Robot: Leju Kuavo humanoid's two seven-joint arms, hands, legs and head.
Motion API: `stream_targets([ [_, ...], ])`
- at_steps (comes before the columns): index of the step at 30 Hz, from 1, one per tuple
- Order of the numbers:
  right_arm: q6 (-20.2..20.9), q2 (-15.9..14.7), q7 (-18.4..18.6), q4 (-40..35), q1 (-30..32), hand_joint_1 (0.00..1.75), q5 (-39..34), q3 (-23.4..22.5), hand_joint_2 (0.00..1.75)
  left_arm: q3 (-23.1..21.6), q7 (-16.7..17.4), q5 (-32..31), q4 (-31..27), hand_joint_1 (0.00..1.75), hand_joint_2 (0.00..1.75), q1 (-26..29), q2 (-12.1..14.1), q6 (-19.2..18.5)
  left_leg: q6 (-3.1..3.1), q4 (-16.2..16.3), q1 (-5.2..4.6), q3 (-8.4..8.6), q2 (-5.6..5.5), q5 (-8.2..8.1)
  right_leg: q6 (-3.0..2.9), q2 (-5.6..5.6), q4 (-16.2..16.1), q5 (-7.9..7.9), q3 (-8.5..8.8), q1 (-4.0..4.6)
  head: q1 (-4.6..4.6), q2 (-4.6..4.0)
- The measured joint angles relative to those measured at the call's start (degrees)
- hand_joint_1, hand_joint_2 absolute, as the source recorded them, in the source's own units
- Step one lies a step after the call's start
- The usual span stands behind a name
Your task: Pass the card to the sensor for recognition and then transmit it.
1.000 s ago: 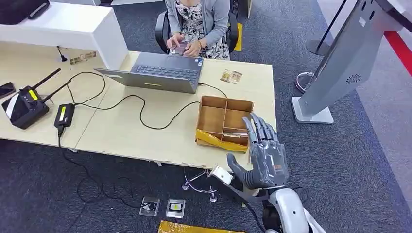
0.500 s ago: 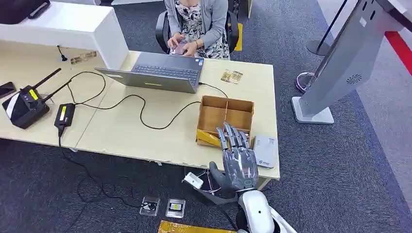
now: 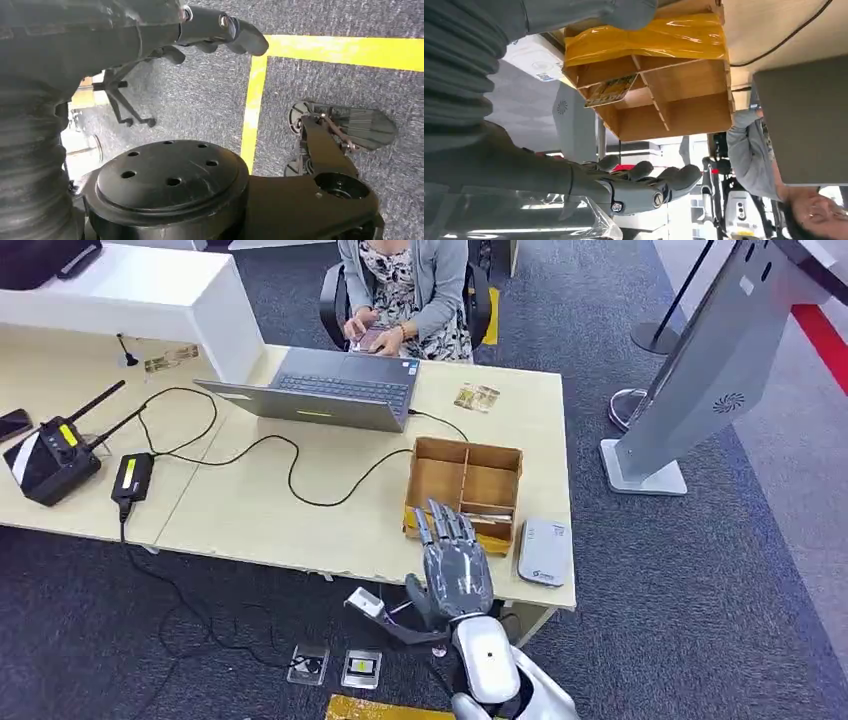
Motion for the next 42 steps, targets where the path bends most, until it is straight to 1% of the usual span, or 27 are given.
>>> stream_targets([
  [6,0.0,0.87,1.38,2.58,-1.14,0.0,-0.07,0.0,1.75,0.0,-0.07,-0.59,0.02,0.0,1.75,0.0,0.07,-1.23,0.0,0.0,-0.01,0.0,0.0,0.0,0.0,0.0,0.0,0.0,0.0,-0.01,0.0,0.0],
  [10,-0.07,0.87,2.69,3.89,-2.08,0.0,-0.26,-0.2,1.75,0.0,-0.55,-1.25,0.02,0.0,1.75,0.02,0.39,-2.87,0.0,0.01,0.0,0.01,0.0,0.0,0.0,0.0,0.0,0.0,0.0,0.0,0.0,0.0],
  [17,-0.13,0.35,4.92,5.2,-4.09,0.0,2.32,-1.2,1.75,-0.09,-1.35,-3.02,0.07,0.0,1.75,0.01,0.9,-4.66,0.0,0.01,0.0,0.02,0.01,0.0,0.0,0.0,0.0,0.0,0.0,0.0,0.0,0.0],
  [24,-0.07,-0.24,5.47,6.34,-5.06,0.0,2.29,-2.71,1.75,-0.15,-1.46,-3.76,0.11,0.0,1.75,0.01,1.36,-5.23,0.0,0.01,-0.01,0.01,0.01,0.0,0.0,0.01,0.0,0.0,-0.01,0.0,0.0,0.0],
  [42,0.57,-0.81,6.6,9.77,-6.26,0.0,0.79,-3.89,1.75,-0.24,-2.01,-5.47,0.11,0.0,1.75,0.0,1.49,-5.95,0.0,0.01,-0.01,0.01,0.01,0.0,0.0,0.01,0.0,0.0,-0.02,0.0,0.0,0.0],
])
